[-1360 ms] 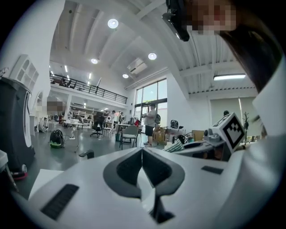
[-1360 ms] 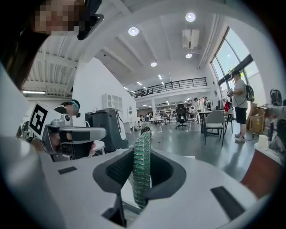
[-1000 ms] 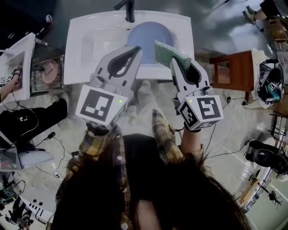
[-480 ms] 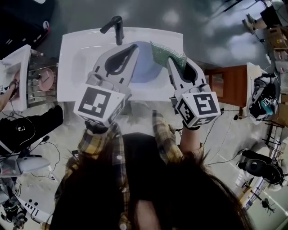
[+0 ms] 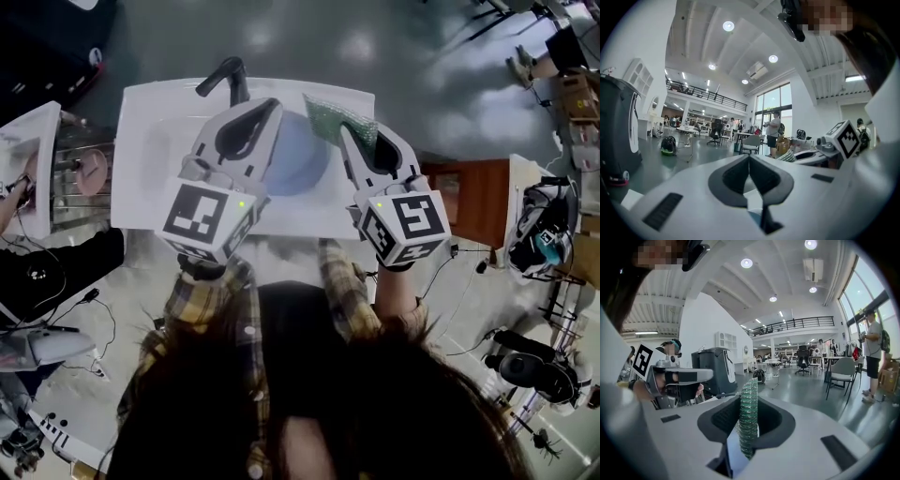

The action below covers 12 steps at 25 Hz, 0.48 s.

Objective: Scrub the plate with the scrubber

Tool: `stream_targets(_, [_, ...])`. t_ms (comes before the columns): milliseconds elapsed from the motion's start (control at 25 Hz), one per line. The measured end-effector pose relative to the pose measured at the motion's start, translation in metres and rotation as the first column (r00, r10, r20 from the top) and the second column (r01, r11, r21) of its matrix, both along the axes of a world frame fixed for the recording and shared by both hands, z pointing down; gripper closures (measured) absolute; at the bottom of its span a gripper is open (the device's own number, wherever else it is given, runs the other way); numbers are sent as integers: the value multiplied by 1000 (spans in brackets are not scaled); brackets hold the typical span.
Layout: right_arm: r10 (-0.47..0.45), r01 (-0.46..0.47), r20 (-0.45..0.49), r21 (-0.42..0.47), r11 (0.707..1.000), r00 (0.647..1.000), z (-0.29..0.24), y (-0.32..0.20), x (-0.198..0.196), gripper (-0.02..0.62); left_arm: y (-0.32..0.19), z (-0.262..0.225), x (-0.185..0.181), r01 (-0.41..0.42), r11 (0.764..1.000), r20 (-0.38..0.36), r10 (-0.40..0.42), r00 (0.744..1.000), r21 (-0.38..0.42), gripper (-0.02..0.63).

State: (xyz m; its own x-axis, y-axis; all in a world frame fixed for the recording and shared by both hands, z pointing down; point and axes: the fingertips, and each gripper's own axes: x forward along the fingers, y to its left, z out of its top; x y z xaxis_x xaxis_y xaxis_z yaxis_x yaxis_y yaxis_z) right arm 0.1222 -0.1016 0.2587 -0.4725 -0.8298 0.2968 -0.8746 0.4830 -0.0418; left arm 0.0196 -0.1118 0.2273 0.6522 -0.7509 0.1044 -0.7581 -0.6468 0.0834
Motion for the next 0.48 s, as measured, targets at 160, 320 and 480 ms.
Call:
stream_targets(160, [-6,6,-5,-9,1000,1000,4,-8,-11,495,-9,5,-19,27,1000,4,-27,1000,-12,592])
stream_targets(320, [18,-18,-9,-16,1000,1000,6,-14,-16,495,-20,10,-27,19,999,2,-19,1000,-26,592])
stream_targets(480, [26,-26,-17,-26,999,1000,11,-16,-17,495,-25,17,-28,16,999,0,-16,1000,-39,592])
